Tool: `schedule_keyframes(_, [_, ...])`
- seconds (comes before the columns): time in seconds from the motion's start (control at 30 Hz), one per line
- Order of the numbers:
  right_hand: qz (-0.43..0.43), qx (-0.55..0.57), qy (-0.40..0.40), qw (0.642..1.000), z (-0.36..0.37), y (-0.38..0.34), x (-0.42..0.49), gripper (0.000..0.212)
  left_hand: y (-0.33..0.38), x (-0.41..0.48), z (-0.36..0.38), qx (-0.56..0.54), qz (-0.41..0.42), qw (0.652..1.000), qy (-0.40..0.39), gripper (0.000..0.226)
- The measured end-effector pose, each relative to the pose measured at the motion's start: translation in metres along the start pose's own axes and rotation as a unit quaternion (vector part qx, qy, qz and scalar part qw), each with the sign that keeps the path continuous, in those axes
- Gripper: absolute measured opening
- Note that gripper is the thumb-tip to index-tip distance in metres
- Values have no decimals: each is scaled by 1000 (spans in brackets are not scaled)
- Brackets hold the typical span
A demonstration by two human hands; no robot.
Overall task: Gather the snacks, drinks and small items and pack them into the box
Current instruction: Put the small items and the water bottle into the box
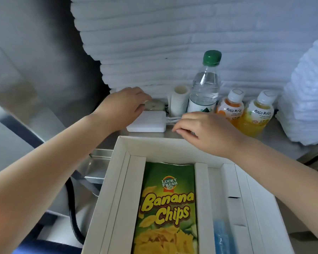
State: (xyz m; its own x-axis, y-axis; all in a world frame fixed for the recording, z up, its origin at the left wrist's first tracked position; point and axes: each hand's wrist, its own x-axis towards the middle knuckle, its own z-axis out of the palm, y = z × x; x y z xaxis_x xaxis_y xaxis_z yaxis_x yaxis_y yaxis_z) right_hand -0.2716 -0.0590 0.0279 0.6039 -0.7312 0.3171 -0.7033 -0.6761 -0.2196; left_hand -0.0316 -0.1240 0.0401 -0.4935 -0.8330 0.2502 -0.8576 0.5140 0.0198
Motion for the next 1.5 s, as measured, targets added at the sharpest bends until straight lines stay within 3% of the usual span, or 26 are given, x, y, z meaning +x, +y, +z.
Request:
schedule_keyframes(0.17, [12,53,4,999,5,5,-1,17,-16,36,33,-28,-17,997,-72,40])
schedule_keyframes(0.3, [13,69,-8,997,4,4,-1,17,-18,55,54,35,12,994,-107,39])
schedule_keyframes(0.6, [24,83,-19,996,3,4,1,18,-27,70,72,136,57,982,-114,37])
schedule_keyframes(0.83, [25,83,-23,996,3,3,0,18,-34,70,67,180,58,972,-141,24])
schedule_keyframes(1.07, [35,85,-28,995,3,4,0,19,-42,65,48,185,-7,958,-217,14])
schedule_keyframes(1.3, [34,84,-31,995,4,5,0,21,-53,39,29,156,-119,941,-274,21])
schedule_keyframes(1.5, [31,84,-35,995,5,5,1,19,-57,15,33,112,-140,963,-200,17])
